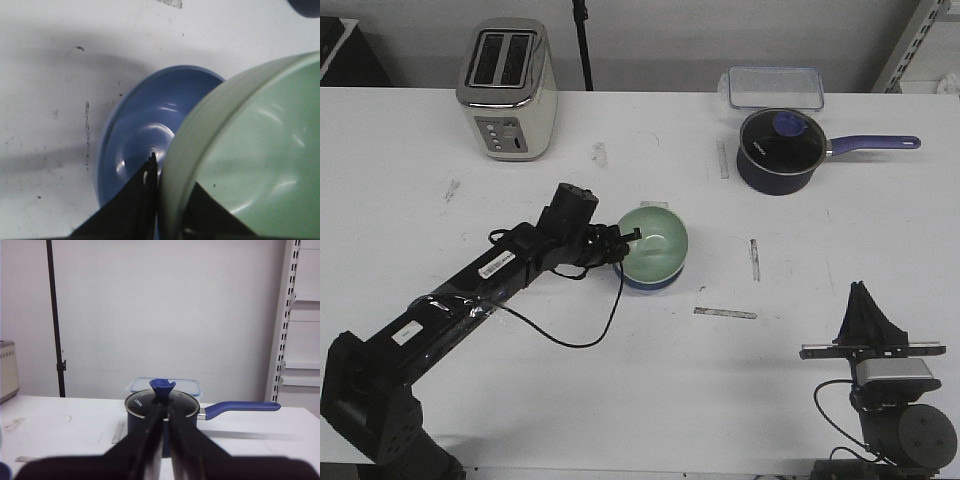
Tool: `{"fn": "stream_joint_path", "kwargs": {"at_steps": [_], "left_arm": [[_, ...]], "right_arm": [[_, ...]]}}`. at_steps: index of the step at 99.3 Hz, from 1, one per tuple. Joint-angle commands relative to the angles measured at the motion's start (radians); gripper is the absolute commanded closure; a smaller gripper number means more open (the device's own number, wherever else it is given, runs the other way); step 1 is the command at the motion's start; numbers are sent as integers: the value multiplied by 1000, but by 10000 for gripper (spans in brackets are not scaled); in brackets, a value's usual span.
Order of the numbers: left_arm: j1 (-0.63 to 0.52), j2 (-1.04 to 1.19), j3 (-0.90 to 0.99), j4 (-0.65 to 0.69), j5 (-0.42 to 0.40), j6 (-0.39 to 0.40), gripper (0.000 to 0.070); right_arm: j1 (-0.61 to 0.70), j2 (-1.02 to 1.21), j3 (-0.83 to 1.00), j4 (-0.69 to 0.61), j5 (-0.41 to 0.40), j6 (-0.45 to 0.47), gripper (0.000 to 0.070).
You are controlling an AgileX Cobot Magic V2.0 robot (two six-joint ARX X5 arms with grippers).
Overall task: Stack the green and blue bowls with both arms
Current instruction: 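Lift the green bowl with the left gripper and carry it over the blue bowl, then lower the green bowl into the blue bowl and open the left gripper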
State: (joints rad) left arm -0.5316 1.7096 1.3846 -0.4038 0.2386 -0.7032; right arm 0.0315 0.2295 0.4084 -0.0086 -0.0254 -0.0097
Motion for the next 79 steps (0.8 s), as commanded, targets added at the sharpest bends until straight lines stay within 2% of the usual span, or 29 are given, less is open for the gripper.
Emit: {"fn": "stream_joint_path", "kwargs": {"at_steps": [1,24,30,38,55,70,79], "left_arm": [[-14,24,18,6,-2,-19,699],[-19,24,18,5,-46,-20,694],[-19,24,19,5,-47,-19,675],[-19,24,18,-3,-47,-12,610],[-19,25,18,-21,-48,-5,605],[-19,25,18,-18,-48,-5,533],[-19,25,18,-12,-47,-5,533]], "right_arm": [[1,-1,-2,16,0,13,690],[1,-1,-2,16,0,13,690],[1,-1,-2,16,0,13,690],[1,-1,-2,16,0,13,690],[1,-1,-2,16,0,13,690],[1,-1,-2,16,0,13,690],[1,-1,-2,16,0,13,690]]}}
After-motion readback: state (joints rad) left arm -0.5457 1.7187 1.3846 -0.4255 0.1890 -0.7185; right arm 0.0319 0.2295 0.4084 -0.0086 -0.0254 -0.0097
